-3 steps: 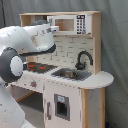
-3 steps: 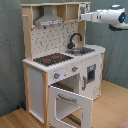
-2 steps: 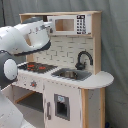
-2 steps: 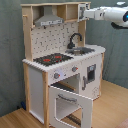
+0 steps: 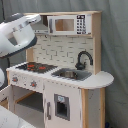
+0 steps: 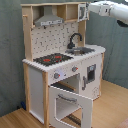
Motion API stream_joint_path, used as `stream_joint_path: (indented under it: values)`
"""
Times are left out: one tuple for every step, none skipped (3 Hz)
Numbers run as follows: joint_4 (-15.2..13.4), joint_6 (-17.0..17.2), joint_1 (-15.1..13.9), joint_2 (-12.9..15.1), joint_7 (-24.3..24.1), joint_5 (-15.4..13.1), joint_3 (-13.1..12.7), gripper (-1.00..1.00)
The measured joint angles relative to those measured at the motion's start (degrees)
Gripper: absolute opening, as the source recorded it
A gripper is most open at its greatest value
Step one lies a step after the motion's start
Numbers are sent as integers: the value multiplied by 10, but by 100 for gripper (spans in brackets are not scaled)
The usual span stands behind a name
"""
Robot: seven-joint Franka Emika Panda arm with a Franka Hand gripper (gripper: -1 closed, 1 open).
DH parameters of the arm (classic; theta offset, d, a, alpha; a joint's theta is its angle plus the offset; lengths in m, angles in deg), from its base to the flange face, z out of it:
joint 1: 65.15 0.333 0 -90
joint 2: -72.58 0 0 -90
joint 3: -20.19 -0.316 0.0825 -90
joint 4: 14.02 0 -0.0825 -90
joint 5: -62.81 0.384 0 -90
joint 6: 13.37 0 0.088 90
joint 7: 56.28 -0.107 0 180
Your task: Play with the kitchen
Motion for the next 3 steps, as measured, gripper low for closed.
stream_joint_path:
  values:
    - [3,53,0,-18,-22,0,-31,100]
    - [8,99,0,-26,-44,0,-58,100]
    - [19,148,-1,-31,-65,0,-86,100]
